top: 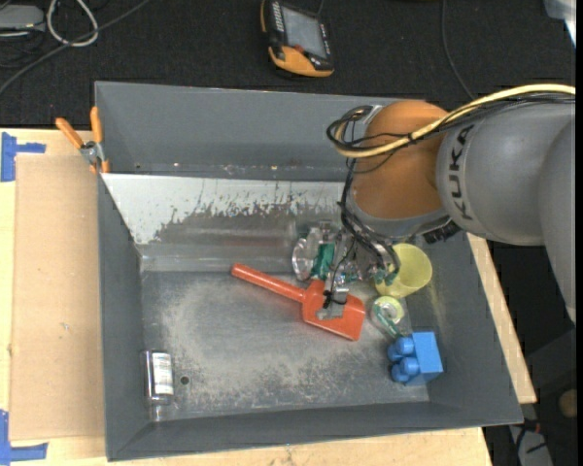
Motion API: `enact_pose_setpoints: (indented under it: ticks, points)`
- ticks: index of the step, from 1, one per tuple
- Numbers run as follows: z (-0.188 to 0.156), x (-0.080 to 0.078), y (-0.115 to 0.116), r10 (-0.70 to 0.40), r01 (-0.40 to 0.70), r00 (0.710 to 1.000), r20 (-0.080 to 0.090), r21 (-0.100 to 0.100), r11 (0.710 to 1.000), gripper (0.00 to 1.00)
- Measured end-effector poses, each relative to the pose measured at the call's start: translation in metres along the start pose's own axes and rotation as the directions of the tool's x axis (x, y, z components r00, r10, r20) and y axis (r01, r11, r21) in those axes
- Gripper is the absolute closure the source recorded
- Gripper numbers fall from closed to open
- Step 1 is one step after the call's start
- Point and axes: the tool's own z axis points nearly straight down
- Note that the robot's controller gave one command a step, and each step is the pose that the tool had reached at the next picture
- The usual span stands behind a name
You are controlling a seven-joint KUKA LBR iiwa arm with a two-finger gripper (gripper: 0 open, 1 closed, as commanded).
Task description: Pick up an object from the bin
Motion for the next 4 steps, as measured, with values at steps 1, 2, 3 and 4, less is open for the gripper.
enact_pose_setpoints:
  ticks: [1,2,3,4]
  points:
    - [-0.004,-0.002,0.000,0.001,-0.001,1.000,0.008,0.000,1.000,0.00]
    - [0.059,0.033,-0.020,0.051,-0.051,0.999,0.003,-0.001,0.999,0.00]
    - [0.020,0.050,-0.020,0.159,-0.159,0.987,0.017,-0.005,0.987,0.00]
    - [0.056,0.037,-0.019,0.073,-0.073,0.997,0.002,-0.002,0.997,0.00]
